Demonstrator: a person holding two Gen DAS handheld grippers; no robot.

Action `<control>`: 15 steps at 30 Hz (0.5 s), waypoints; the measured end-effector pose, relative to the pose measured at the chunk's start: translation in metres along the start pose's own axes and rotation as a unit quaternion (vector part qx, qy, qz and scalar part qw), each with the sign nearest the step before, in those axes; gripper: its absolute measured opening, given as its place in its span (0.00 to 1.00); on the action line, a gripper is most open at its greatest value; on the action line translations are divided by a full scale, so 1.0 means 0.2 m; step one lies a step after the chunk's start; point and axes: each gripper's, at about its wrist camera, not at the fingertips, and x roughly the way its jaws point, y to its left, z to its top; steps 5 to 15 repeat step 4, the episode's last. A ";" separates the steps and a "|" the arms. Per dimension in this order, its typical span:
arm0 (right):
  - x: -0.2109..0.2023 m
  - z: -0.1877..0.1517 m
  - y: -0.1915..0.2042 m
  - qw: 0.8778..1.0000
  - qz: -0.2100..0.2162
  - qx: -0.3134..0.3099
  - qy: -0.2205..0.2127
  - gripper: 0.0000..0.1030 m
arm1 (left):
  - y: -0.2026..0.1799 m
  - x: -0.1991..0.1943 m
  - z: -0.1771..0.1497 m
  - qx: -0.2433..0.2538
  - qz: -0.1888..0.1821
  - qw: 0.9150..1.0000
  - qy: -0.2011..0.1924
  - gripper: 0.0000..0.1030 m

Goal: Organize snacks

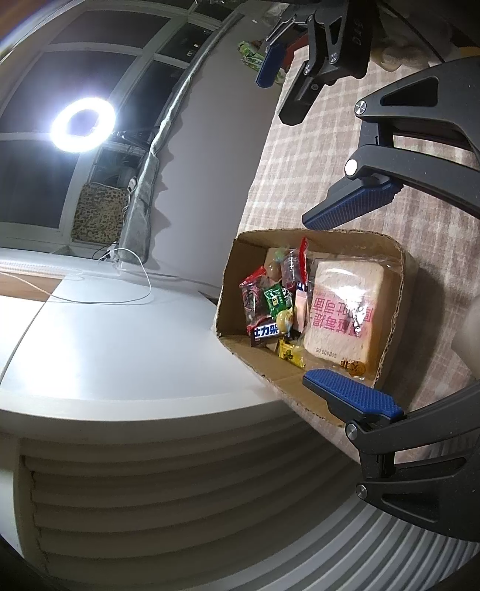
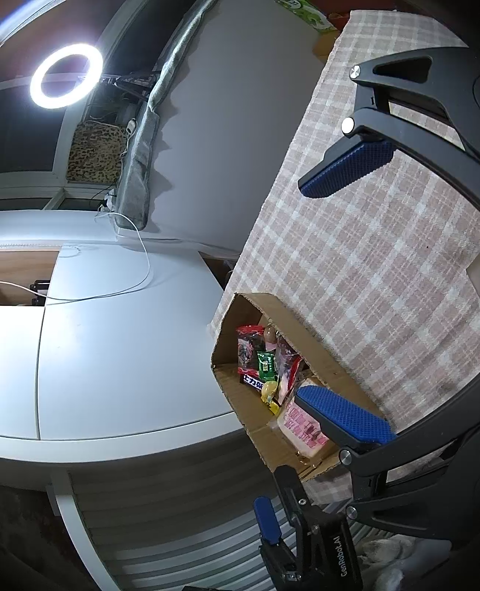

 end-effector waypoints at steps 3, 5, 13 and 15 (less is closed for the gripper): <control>0.00 -0.01 0.00 1.000 -0.002 0.001 0.002 1.00 | 0.00 0.00 0.00 -0.001 0.000 1.000 0.002 0.75; 0.00 -0.01 -0.01 1.000 -0.003 0.003 0.002 1.00 | 0.00 0.00 0.00 0.000 0.001 1.000 0.002 0.75; 0.00 -0.01 -0.01 1.000 -0.003 0.003 0.002 1.00 | 0.00 0.00 0.00 0.000 0.001 1.000 0.002 0.75; 0.00 -0.01 -0.01 1.000 -0.003 0.003 0.002 1.00 | 0.00 0.00 0.00 0.000 0.001 1.000 0.002 0.75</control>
